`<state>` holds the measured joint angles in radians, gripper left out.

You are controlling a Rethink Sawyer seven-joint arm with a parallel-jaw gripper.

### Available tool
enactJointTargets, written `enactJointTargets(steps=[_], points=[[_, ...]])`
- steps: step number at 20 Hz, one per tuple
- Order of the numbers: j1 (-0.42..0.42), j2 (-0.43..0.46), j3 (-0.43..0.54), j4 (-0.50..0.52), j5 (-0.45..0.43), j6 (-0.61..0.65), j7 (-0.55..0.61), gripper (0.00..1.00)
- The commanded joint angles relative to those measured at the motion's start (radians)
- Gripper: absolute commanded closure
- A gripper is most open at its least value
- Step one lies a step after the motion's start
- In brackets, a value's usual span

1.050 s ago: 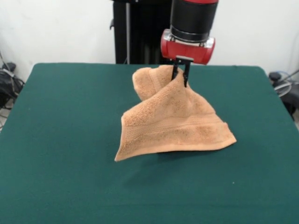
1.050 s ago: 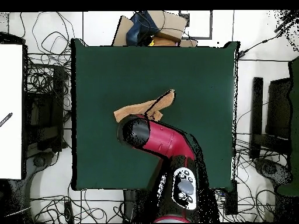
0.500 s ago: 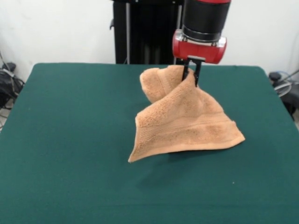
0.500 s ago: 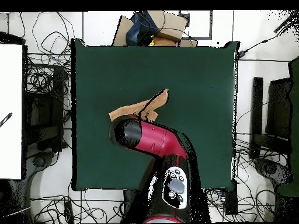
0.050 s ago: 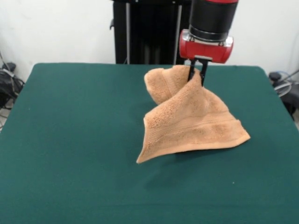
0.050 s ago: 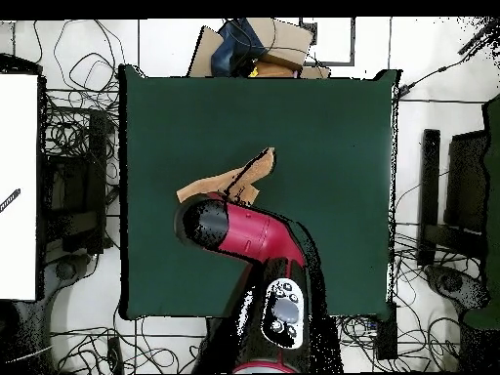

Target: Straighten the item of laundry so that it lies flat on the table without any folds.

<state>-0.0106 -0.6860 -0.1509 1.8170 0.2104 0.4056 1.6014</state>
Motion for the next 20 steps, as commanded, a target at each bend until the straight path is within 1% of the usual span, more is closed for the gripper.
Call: enactJointTargets(steps=[1, 7, 11, 15, 18, 19, 20], points=[[-0.024, -0.036, 0.020, -0.037, -0.016, 0.090, 0.136, 1.00], [-0.058, -0.044, 0.041, -0.054, -0.007, 0.124, 0.118, 1.00], [-0.075, -0.037, 0.048, -0.069, -0.015, 0.116, 0.105, 1.00], [-0.051, -0.017, 0.023, -0.096, -0.040, 0.109, 0.114, 1.00], [-0.042, -0.008, 0.008, -0.112, -0.054, 0.127, 0.116, 1.00], [-0.041, -0.007, 0.007, -0.117, -0.060, 0.136, 0.118, 0.00], [-0.041, -0.006, 0.007, -0.118, -0.058, 0.141, 0.119, 0.00]])
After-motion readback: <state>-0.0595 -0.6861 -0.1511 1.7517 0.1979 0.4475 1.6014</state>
